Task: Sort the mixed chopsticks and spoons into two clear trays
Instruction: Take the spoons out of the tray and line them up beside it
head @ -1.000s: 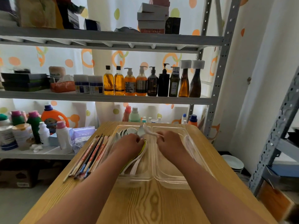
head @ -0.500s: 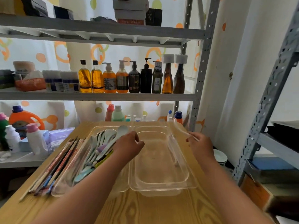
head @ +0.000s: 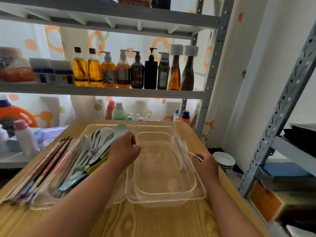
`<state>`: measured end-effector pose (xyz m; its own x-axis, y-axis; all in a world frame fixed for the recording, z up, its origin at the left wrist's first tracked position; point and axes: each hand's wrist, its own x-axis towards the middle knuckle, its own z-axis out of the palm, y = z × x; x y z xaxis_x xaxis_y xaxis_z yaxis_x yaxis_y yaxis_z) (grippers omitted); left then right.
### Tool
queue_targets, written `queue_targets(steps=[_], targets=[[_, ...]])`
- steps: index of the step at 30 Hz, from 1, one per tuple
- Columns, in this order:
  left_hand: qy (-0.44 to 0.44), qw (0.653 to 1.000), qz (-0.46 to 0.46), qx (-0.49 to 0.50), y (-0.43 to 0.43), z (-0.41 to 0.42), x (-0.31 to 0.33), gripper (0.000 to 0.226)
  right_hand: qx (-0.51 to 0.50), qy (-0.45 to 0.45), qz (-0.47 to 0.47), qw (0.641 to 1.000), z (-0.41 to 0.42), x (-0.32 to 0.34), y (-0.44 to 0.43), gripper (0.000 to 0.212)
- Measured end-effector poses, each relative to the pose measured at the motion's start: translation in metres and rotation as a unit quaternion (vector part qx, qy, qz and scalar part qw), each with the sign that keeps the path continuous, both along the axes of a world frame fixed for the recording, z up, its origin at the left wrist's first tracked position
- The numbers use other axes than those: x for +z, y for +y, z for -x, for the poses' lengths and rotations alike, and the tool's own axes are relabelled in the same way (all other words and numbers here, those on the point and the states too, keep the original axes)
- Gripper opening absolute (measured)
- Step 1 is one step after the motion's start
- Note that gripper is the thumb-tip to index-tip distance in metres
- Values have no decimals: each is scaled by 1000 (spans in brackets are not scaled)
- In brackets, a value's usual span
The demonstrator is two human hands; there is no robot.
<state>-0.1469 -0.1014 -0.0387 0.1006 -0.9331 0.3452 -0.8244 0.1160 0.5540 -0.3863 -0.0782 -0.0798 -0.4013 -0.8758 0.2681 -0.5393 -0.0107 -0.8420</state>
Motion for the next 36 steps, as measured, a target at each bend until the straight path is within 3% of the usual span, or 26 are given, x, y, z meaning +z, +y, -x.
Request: queue_targets(steps=[9,19,30,36], targets=[[2,1000,0,-10,3,-1,2,12,73,96,-70,990,-1,3,0,17],[0,1000,6,-13,3,-1,1,11,128,66,-91,985,-2,9,-3,36],[-2,1000,13,-19,3,-1,1,11,160,92,-44,982,-3,6,-11,21],[0,1000,9,-24,4,-1,1,12,185,50,-34,981,0,3,-11,15]])
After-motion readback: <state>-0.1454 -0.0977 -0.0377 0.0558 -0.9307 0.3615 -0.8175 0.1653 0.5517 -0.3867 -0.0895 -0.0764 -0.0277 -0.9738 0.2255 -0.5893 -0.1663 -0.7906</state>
